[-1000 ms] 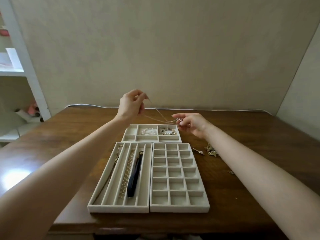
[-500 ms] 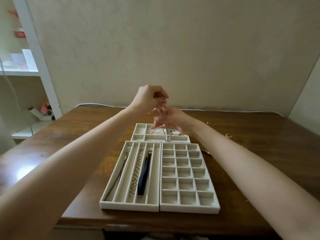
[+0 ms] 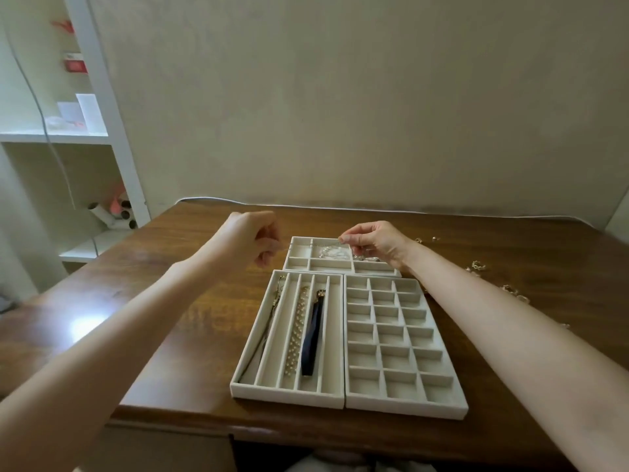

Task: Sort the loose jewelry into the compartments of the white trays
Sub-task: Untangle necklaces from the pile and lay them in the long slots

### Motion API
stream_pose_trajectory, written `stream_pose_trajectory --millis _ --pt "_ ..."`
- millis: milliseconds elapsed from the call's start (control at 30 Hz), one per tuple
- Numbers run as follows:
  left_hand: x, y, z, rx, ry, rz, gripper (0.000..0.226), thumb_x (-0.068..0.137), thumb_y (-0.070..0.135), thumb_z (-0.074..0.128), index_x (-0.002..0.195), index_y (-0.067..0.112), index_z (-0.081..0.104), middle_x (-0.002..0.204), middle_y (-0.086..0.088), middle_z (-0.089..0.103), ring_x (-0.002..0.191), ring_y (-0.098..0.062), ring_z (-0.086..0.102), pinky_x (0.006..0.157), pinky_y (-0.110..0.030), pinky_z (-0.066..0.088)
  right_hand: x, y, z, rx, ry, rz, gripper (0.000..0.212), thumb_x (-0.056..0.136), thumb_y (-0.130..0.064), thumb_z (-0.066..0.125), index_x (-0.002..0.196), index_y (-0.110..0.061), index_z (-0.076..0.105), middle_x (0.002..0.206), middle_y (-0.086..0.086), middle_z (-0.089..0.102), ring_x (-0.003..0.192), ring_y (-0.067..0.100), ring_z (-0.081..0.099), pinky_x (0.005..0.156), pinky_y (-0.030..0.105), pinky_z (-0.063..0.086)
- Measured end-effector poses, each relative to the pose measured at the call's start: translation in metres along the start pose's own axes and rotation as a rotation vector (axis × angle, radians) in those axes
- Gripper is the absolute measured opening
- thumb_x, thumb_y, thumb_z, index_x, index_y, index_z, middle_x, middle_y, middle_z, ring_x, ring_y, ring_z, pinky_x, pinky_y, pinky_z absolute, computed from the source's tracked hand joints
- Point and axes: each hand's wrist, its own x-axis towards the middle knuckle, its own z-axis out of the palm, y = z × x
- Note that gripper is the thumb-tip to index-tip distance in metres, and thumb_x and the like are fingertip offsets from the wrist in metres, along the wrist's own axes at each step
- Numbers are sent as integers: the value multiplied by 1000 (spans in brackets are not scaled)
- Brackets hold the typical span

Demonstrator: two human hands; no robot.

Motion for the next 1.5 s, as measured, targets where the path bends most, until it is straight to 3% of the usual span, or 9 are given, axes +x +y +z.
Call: stream_pose_trajectory --millis 133,267,333,467,633,967,1100,1333,1500 --pt "-25 -1 1 122 -182 111 17 80 4 66 67 11 58 58 1 61 51 -11 57 56 -20 50 9 7 12 -29 36 31 10 78 -6 72 87 -1 69 68 6 61 57 13 54 56 21 47" --pt "-40 2 5 227 -324 247 11 80 17 70 73 17 63 69 16 57 69 2 54 63 -8 39 16 6 38 -131 6 27 11 79 1 70 90 3 67 69 8 62 54 13 54 46 19 45" --pt "-47 4 5 258 -422 253 6 81 17 69 77 17 65 75 15 58 73 1 54 67 -9 41 18 3 53 -231 -25 -7 15 79 3 71 94 6 67 70 8 63 57 12 56 47 17 46" --pt "-59 7 8 336 -615 225 4 83 20 67 81 22 64 84 13 62 76 -2 57 71 -18 48 20 -3 77 -337 -132 -71 11 75 6 72 78 -3 68 70 7 63 61 12 58 56 18 48" --pt "-67 6 17 438 -734 210 5 84 29 64 89 29 65 87 17 58 82 -2 53 70 -16 41 18 -6 91 -490 -221 -127 20 76 10 69 93 0 72 84 8 67 79 12 61 82 26 52" --pt "-70 12 21 501 -825 223 18 87 36 59 101 26 66 99 11 54 94 -7 49 80 -25 45 7 -11 94 -615 -218 -218 19 74 11 70 84 -4 74 80 1 70 76 8 65 79 21 55" --pt "-66 15 10 472 -731 228 24 88 46 54 96 26 65 92 13 54 82 -6 52 72 -22 46 2 -11 96 -652 -210 -231 21 77 14 64 87 -2 73 90 9 72 82 12 66 76 21 56" --pt "-47 0 7 432 -411 152 19 91 32 53 80 17 59 74 7 58 66 -12 51 64 -29 45 6 -9 91 -688 -55 -245 38 74 17 50 83 -11 75 87 5 73 86 17 68 81 29 56" --pt "-42 -10 14 450 -373 103 12 90 31 53 82 24 57 80 11 55 74 -13 52 69 -29 47 3 -4 83 -843 -96 -147 14 76 -3 71 83 -15 74 78 -6 65 79 9 62 77 27 53"
